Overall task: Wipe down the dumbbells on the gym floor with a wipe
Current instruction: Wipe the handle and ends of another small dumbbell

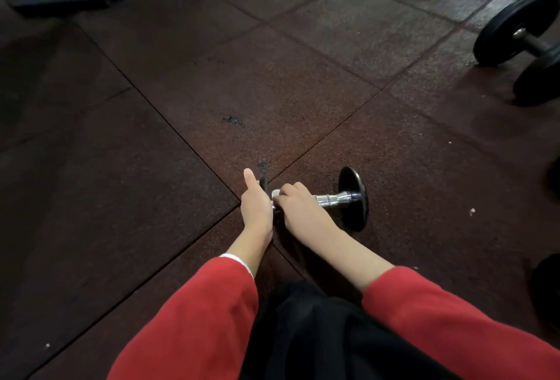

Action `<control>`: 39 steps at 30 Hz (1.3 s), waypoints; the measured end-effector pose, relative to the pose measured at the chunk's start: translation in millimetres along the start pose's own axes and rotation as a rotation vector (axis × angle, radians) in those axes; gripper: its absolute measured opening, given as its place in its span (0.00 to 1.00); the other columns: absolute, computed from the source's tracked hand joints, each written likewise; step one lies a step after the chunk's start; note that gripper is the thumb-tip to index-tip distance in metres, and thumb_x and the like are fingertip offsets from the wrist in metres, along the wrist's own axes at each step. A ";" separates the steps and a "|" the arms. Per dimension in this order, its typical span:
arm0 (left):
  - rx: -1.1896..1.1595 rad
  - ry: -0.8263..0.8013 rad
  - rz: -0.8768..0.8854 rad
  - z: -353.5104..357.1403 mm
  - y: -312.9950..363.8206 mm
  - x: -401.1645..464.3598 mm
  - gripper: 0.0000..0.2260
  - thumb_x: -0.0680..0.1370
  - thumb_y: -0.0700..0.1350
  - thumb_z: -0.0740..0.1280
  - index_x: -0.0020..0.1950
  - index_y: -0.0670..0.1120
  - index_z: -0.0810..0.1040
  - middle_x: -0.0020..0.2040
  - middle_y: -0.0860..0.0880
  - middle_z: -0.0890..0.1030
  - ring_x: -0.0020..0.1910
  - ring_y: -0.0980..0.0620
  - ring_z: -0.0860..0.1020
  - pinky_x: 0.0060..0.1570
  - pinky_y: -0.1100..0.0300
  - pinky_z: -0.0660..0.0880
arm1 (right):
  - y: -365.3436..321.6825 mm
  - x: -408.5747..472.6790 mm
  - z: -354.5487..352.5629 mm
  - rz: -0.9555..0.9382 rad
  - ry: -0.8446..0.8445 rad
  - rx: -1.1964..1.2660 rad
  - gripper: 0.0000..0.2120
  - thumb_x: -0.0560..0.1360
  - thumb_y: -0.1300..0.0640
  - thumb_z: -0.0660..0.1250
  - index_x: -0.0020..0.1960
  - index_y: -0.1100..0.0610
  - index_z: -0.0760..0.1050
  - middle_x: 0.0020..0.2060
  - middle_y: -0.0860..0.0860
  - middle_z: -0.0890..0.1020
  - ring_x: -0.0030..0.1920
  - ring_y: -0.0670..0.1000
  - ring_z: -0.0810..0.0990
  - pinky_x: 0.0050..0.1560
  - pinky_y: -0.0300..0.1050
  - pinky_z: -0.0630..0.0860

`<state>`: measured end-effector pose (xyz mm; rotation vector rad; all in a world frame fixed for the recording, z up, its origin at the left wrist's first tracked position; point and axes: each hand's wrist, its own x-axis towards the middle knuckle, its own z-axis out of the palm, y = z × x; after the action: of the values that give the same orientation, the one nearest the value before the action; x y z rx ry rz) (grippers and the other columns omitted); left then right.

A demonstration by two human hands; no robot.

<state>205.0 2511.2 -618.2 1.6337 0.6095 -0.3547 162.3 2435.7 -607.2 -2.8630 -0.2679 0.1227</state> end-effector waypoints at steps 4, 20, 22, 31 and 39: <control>0.073 0.017 0.052 -0.5 -1.4 -2.9 0.31 0.80 0.60 0.47 0.56 0.36 0.77 0.50 0.42 0.79 0.56 0.44 0.76 0.57 0.54 0.68 | -0.7 16.2 -12.4 0.015 -0.096 -0.037 0.14 0.76 0.66 0.55 0.58 0.62 0.74 0.57 0.57 0.75 0.57 0.56 0.71 0.56 0.43 0.62; 0.025 0.060 0.082 2.5 1.4 -1.1 0.27 0.80 0.58 0.50 0.55 0.38 0.78 0.56 0.41 0.79 0.56 0.42 0.76 0.60 0.53 0.69 | 18.9 -40.5 34.1 -0.163 0.250 -0.138 0.18 0.70 0.63 0.56 0.56 0.66 0.77 0.46 0.54 0.83 0.46 0.52 0.72 0.41 0.43 0.80; 0.038 0.061 0.091 1.5 1.5 -2.2 0.26 0.80 0.58 0.50 0.50 0.39 0.79 0.55 0.40 0.80 0.56 0.41 0.76 0.63 0.50 0.68 | 13.0 -28.0 32.9 -0.147 0.246 -0.121 0.15 0.71 0.63 0.57 0.52 0.65 0.79 0.43 0.55 0.82 0.43 0.53 0.77 0.44 0.45 0.79; 0.022 0.053 0.065 1.1 5.9 -7.1 0.23 0.80 0.59 0.51 0.35 0.45 0.72 0.45 0.45 0.78 0.52 0.43 0.76 0.60 0.50 0.70 | 27.2 13.1 -13.1 0.176 -0.059 -0.202 0.13 0.79 0.63 0.55 0.57 0.61 0.76 0.56 0.56 0.76 0.58 0.57 0.71 0.58 0.46 0.66; 0.046 0.053 0.079 0.9 6.1 -7.6 0.24 0.80 0.59 0.51 0.38 0.43 0.73 0.52 0.40 0.80 0.54 0.41 0.77 0.61 0.48 0.70 | 23.8 11.2 -5.0 0.104 -0.053 0.000 0.16 0.76 0.65 0.56 0.58 0.59 0.78 0.55 0.54 0.77 0.55 0.56 0.72 0.58 0.46 0.67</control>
<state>202.4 2508.5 -609.2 1.7101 0.5780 -0.2701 177.8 2414.1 -609.5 -2.8770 -0.1297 0.2185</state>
